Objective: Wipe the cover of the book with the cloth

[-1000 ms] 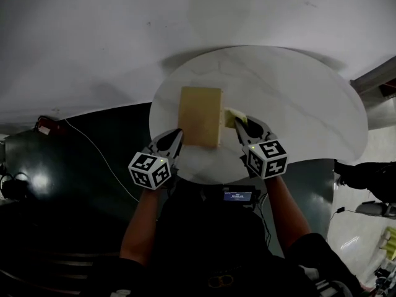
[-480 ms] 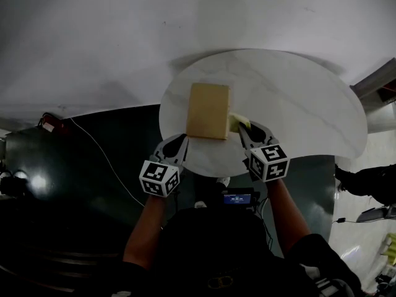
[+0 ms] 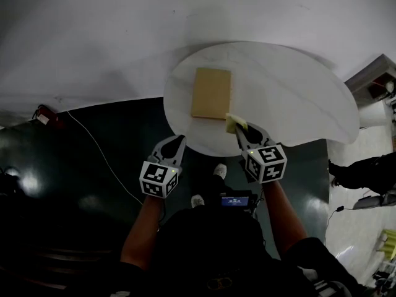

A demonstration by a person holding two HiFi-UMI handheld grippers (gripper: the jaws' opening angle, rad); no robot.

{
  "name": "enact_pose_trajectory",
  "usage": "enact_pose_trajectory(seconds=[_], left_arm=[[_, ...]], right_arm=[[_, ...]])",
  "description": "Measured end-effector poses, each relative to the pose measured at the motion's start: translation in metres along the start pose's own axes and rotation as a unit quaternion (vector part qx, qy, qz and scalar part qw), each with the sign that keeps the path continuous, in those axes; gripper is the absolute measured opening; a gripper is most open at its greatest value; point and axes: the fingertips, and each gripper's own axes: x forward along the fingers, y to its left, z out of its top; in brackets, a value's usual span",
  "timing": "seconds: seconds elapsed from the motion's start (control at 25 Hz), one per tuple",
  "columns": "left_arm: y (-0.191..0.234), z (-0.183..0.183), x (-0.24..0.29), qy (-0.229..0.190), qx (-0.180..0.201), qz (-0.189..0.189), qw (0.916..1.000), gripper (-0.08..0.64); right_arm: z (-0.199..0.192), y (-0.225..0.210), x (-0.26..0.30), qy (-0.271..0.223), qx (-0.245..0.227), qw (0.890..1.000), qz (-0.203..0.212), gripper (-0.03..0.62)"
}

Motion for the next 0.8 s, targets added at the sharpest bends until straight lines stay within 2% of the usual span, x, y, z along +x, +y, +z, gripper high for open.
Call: enact_pose_trajectory(seconds=[0.28, 0.8], left_arm=[[-0.022, -0.017, -0.038, -0.015, -0.001, -0.016, 0.9998, 0.009], [-0.049, -0.029, -0.075, -0.034, 0.006, -0.032, 0.9989, 0.009]], right_arm=[[-0.019, 0.029, -0.037, -0.009, 0.001, 1.0, -0.01, 0.087], [-0.041, 0.062, -0.084, -0.025, 0.004, 0.999, -0.02, 0.087]])
